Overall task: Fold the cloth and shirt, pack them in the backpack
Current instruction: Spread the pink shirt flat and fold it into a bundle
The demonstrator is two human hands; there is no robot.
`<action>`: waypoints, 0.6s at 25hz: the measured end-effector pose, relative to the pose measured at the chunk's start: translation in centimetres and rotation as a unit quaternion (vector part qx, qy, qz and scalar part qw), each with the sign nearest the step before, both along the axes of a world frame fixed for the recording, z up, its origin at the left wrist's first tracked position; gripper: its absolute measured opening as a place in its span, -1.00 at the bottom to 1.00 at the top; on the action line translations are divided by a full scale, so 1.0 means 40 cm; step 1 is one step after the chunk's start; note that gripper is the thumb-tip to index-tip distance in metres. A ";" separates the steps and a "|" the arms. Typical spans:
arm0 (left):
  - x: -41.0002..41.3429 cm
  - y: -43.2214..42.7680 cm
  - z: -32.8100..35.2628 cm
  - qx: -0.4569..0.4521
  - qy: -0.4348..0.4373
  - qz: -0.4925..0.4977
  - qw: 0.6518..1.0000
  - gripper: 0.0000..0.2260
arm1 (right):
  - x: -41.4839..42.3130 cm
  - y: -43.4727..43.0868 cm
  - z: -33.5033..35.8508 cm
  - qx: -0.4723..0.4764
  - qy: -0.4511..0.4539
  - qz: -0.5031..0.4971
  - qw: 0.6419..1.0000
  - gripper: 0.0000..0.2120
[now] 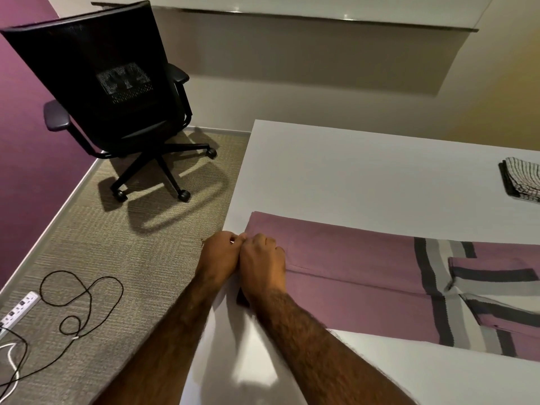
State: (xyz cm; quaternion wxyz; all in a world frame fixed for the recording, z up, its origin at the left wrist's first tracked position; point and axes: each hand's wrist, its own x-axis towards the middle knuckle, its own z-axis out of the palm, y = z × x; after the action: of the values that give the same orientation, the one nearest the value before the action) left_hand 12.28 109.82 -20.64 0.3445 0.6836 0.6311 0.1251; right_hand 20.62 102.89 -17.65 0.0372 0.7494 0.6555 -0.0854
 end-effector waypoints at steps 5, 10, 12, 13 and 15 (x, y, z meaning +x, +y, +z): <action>0.024 -0.006 0.019 -0.177 -0.203 0.124 0.955 -0.53 | 0.011 -0.001 -0.014 0.077 0.042 0.004 0.996 -0.66; 0.030 -0.017 0.020 -0.207 -0.229 0.108 0.945 -0.54 | 0.036 -0.025 -0.044 0.117 0.240 -0.082 0.960 -0.51; 0.042 -0.025 0.043 -0.205 -0.215 0.087 0.951 -0.58 | 0.048 -0.033 -0.047 0.050 0.277 -0.095 0.955 -0.48; 0.047 -0.026 0.057 -0.215 -0.220 0.086 0.948 -0.59 | 0.051 -0.034 -0.048 0.030 0.282 -0.092 0.955 -0.44; 0.054 -0.029 0.090 -0.271 -0.260 0.087 0.923 -0.51 | 0.050 -0.037 -0.044 0.014 0.280 -0.087 0.956 -0.38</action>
State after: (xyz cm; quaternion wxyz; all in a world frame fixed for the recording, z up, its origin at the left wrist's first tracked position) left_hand 14.45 108.64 -17.03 0.6562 0.4502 0.5862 0.1519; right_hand 22.61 101.41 -19.41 -0.1659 0.7502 0.5731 -0.2850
